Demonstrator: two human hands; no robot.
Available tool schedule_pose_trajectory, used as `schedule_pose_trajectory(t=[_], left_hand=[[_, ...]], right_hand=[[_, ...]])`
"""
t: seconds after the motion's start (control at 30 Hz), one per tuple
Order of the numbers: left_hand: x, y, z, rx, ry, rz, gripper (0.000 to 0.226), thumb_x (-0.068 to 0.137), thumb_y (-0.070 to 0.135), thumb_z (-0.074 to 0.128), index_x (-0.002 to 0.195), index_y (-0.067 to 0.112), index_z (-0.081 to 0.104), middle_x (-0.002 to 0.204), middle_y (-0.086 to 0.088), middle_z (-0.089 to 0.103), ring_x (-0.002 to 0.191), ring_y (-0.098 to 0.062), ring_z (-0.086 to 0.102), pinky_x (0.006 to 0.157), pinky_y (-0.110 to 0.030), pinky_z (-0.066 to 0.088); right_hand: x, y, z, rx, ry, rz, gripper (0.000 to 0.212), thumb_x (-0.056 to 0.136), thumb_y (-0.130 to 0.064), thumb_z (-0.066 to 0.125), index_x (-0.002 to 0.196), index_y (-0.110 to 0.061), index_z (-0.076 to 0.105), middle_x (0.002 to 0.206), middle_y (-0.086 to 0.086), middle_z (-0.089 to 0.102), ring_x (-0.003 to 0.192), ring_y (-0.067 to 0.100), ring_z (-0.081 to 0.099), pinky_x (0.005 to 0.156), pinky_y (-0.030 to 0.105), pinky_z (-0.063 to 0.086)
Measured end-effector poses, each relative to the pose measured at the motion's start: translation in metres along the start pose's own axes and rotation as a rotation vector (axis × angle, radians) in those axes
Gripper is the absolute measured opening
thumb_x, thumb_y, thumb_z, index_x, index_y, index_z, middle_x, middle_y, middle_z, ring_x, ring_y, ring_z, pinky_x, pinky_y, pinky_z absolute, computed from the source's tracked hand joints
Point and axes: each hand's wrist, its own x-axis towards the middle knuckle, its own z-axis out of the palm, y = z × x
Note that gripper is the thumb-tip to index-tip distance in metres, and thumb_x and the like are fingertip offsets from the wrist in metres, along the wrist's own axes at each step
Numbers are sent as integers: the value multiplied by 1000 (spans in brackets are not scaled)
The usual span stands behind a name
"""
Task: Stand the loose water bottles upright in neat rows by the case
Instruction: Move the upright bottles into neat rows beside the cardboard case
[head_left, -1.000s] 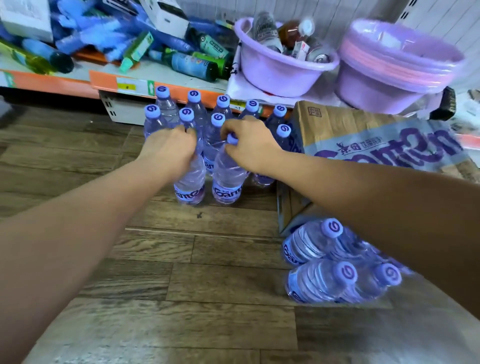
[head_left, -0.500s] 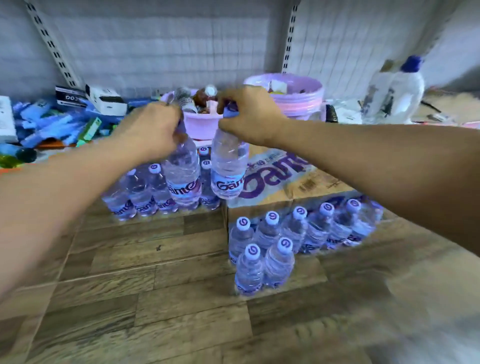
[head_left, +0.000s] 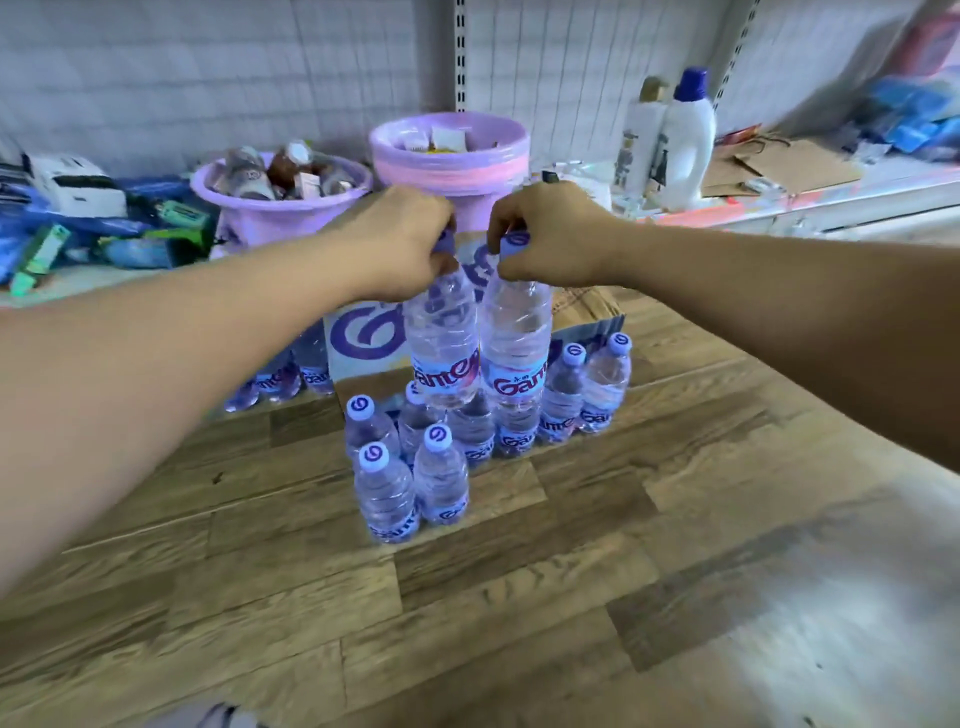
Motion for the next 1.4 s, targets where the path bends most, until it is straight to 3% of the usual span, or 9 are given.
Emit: schedule_pose_trajectory(t=[0.17,0.27,0.37,0.57,0.7,0.97,1.1,1.27,1.4], left_hand=[[6,33,32,26,-128,44,27,87,20,58,106,1,60,106,-25,63,101,-39,56,74,-36,40],[5,41,55,25,-199,57,20,85,15,58,99,2,62,100,-22,65,97,-37,58,68,-31,34],[5,42,78,-32,-245,38,18,82,18,61,93,3,63,91,-18,65,92,-35,60,72,-36,44],[-2,50,128,-65,-368,25,18,82,24,63,87,8,54,89,-17,54,93,-36,56,72,-35,45],[-7,50,156,-69,-414,23,22,80,29,65,81,13,49,93,-16,52,91,-37,58,75,-38,49],[-6,54,182,-112,-449,13,34,79,20,58,59,22,31,66,1,31,70,-29,44,59,-32,34],[-8,55,189,-129,-463,-3,35,79,23,62,60,22,32,67,2,32,66,-27,45,53,-29,32],[-10,53,190,-162,-420,-35,23,78,27,65,80,13,48,76,-2,40,73,-27,47,61,-33,36],[-12,53,192,-180,-416,-39,26,79,29,64,81,12,44,82,-5,42,75,-28,48,62,-34,37]], right_hand=[[-25,31,25,5,-113,43,28,78,-23,65,105,-15,67,72,-4,50,79,17,44,55,25,30],[-28,47,48,6,-197,39,28,78,-21,65,106,-14,66,98,5,65,90,25,55,69,26,41],[-31,58,75,14,-261,39,28,78,-18,65,106,-12,64,109,11,65,99,29,58,75,29,42],[-32,74,121,34,-350,76,27,78,-14,64,104,-11,62,103,8,63,92,27,55,72,31,42],[-34,80,135,34,-396,78,24,79,-12,64,102,-8,60,90,1,48,84,19,41,69,28,33],[-38,85,157,49,-438,59,20,79,-11,62,95,-13,51,93,4,43,85,20,39,69,28,31],[-43,87,165,86,-430,82,26,79,-12,63,102,-11,52,95,5,41,86,23,43,70,28,34],[-46,90,167,96,-427,91,32,81,-14,62,110,-10,52,98,5,39,99,32,53,73,30,37],[-49,87,163,9,-490,48,36,86,-13,57,121,-9,47,110,12,46,102,33,53,72,31,35]])
